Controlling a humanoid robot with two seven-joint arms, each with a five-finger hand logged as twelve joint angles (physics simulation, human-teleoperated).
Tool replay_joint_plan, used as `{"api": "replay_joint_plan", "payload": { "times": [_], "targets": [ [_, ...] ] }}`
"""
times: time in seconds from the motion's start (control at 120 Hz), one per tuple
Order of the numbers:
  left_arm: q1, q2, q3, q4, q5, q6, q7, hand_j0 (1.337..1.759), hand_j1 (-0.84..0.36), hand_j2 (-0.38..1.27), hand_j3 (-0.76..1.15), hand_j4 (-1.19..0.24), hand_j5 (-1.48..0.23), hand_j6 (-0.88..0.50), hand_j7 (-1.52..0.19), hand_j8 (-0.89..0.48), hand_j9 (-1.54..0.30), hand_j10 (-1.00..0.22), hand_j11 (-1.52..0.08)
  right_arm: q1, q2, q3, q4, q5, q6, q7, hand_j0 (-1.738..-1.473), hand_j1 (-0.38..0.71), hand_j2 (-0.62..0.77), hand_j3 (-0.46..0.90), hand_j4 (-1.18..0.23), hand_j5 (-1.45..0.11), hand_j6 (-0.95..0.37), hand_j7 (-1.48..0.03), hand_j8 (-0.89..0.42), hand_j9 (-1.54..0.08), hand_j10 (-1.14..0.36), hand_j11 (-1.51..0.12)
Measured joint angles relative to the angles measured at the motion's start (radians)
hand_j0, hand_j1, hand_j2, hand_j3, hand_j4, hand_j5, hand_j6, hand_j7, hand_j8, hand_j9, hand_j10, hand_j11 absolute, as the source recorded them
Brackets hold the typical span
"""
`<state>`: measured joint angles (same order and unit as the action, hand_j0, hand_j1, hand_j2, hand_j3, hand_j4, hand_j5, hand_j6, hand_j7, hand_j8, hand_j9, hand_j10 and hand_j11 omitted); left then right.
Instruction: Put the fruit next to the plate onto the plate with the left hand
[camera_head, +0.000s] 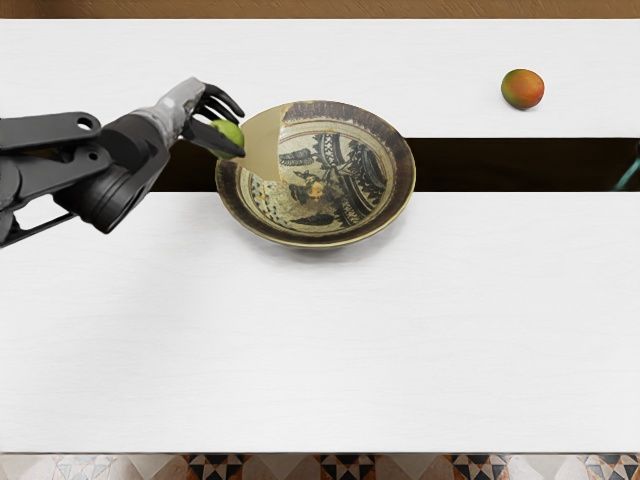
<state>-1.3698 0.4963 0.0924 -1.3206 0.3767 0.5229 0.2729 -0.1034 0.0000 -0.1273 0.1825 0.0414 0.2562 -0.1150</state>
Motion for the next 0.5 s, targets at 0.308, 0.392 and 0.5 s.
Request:
{"api": "replay_joint_plan", "payload": {
  "times": [0.308,0.392,0.5],
  "targets": [
    [0.018,-0.073,0.001,0.018,-0.001,-0.001,0.000,1.651,-0.24,0.21,0.00,-0.69,-0.98,-0.57,-0.95,-0.38,-0.96,-0.52,-0.96,0.000,0.000,0.000,0.000,0.000,0.000,0.000,-1.658,-0.33,0.00,0.00,-0.02,-0.02,-0.02,-0.02,-0.02,-0.02,-0.02,-0.02],
    [0.019,-0.097,0.002,0.032,-0.001,-0.001,0.000,1.651,-0.25,0.22,0.00,-0.69,-0.98,-0.57,-0.95,-0.38,-0.95,-0.52,-0.96,0.000,0.000,0.000,0.000,0.000,0.000,0.000,-1.658,-0.33,0.00,0.00,-0.02,-0.02,-0.02,-0.02,-0.02,-0.02,-0.02,-0.02],
    [0.025,-0.107,0.004,0.041,0.000,-0.001,0.000,1.652,-0.26,0.23,0.00,-0.69,-0.97,-0.57,-0.94,-0.38,-0.95,-0.52,-0.96,0.000,0.000,0.000,0.000,0.000,0.000,0.000,-1.658,-0.33,0.00,0.00,-0.02,-0.02,-0.02,-0.02,-0.02,-0.02,-0.02,-0.02]
  ]
}}
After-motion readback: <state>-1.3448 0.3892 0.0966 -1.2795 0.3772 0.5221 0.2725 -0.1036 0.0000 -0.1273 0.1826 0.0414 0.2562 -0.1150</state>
